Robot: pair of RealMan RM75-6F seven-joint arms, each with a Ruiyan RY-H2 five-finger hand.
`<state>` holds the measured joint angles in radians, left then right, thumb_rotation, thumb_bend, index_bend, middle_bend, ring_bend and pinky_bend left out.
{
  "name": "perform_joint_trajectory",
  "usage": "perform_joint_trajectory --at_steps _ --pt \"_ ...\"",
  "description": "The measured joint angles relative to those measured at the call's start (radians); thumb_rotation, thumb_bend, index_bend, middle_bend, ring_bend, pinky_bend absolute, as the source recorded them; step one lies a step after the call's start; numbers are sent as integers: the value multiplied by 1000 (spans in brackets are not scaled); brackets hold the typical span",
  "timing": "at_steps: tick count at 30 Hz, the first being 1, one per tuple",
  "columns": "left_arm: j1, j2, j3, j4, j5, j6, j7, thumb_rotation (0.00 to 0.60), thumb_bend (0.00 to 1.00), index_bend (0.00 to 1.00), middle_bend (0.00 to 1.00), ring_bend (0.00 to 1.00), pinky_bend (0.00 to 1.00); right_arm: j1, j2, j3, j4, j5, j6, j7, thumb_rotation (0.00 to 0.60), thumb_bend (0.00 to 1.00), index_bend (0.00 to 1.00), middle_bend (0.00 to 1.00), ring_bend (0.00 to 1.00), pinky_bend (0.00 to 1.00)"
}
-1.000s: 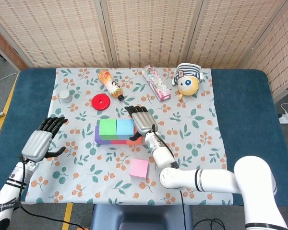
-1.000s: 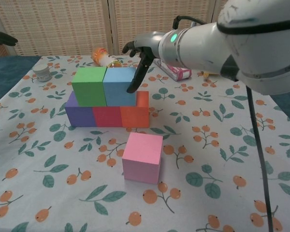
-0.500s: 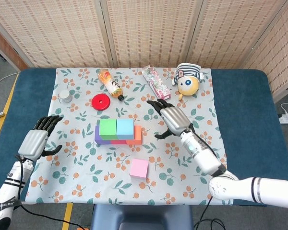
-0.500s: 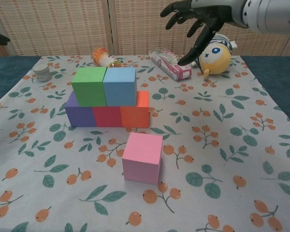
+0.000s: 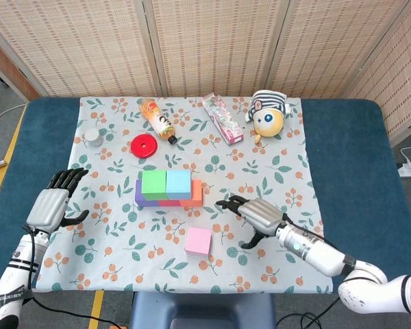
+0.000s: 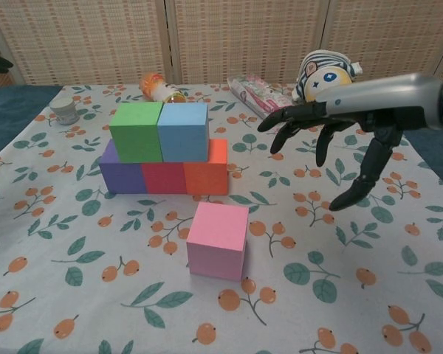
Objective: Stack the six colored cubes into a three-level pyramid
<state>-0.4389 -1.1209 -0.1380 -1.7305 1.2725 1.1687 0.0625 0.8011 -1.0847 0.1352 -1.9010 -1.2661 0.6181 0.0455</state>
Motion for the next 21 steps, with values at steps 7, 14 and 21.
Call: perform_joint_trajectory --at_steps 7,14,21 --pt "1 -4 0 0 7 0 -7 600 293 69 46 0 33 14 -116 -20 7 80 41 -115 600 0 0 151 67 336" --pt "5 -8 3 14 23 3 -38 600 293 69 46 0 33 42 -257 -37 13 262 147 -289 600 0 0 151 67 336" --pt "10 -12 9 41 42 0 -82 600 294 69 45 0 33 78 -375 -44 29 398 230 -397 600 0 0 150 67 331"
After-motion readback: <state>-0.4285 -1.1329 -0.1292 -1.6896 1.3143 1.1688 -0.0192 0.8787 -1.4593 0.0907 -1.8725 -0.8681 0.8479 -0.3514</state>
